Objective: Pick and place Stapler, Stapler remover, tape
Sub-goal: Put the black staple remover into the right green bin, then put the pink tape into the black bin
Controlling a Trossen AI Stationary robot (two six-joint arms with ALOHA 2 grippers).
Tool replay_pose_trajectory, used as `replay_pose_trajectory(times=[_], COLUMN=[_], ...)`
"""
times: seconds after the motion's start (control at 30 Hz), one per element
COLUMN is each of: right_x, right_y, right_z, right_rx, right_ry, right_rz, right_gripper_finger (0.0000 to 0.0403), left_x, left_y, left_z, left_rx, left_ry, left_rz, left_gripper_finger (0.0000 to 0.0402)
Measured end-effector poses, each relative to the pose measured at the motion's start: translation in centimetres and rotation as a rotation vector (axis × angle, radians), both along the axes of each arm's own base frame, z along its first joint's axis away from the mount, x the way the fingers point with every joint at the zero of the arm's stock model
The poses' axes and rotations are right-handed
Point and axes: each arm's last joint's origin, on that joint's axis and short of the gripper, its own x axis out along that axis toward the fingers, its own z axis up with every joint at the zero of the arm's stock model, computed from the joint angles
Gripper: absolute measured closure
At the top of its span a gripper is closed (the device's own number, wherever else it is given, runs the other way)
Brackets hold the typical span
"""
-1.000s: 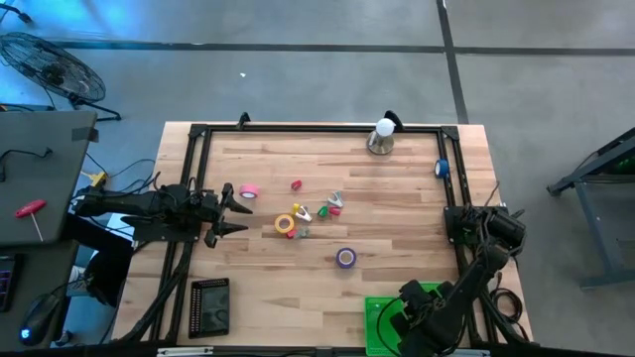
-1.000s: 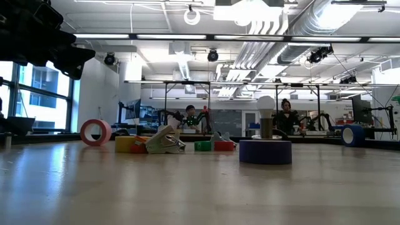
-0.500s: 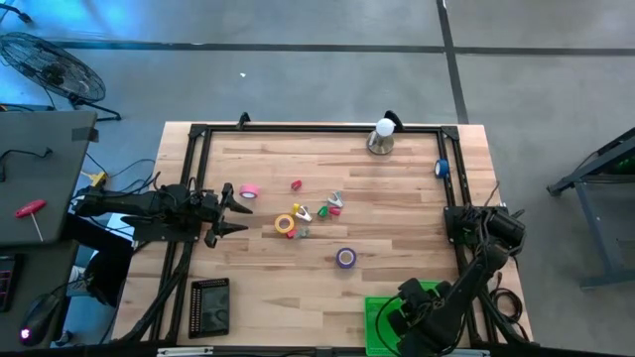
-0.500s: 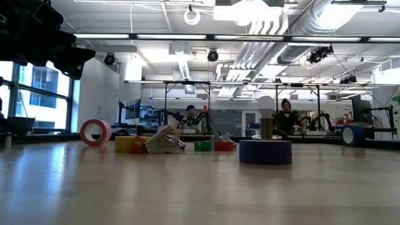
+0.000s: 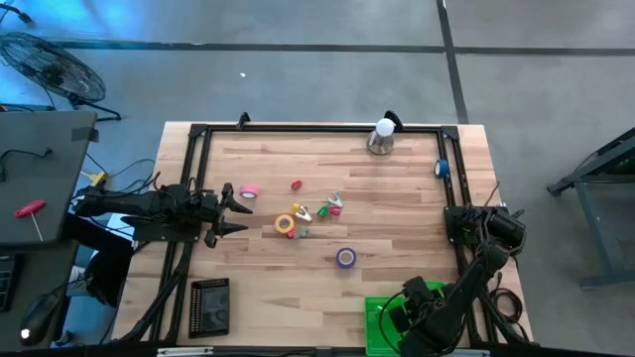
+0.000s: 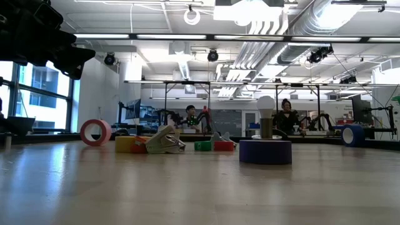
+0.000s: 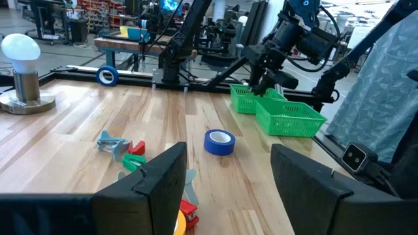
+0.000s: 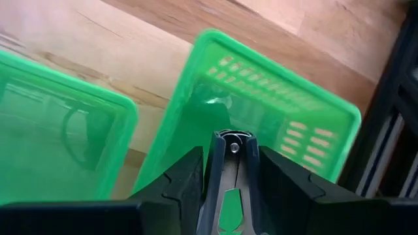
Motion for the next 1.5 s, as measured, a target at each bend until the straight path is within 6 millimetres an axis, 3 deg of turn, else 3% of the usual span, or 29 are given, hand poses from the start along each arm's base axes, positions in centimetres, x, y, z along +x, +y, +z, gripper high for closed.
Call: replay_pose_trajectory(times=[0.23, 0.6, 0.83, 1.0, 1.2, 1.5], right_x=[-0.1, 0.1, 0.2, 1.1, 3.7, 7.1], right_y=[0.0, -0.2, -0.2, -1.0, -2.7, -7.7], right_z=[0.0, 0.0, 0.2, 2.4, 5.8, 8.8], right_rx=[0.029, 0.021, -0.037, -0.172, -0.35, -0.533], right_ry=[0.05, 0.05, -0.025, -0.114, -0.362, -0.439], right_rz=[-0.05, -0.04, 0.02, 0.118, 0.321, 0.35], right_gripper_finger=[0.0255, 0.0124, 0.0101, 0.01, 0.01, 0.01], left_x=[0.0, 0.0, 0.0, 0.0, 0.0, 0.0], left_y=[0.0, 0.0, 0.0, 0.0, 0.0, 0.0], left_z=[0.0, 0.1, 0.1, 0.1, 0.1, 0.0], left_rx=[0.0, 0.0, 0.0, 0.0, 0.0, -0.003], left_ry=[-0.001, -0.002, -0.002, -0.002, -0.002, 0.009], left_rz=[0.0, 0.0, 0.0, 0.0, 0.0, -0.002], left_gripper_finger=[0.0184, 0.0184, 0.0184, 0.0184, 0.0184, 0.0184])
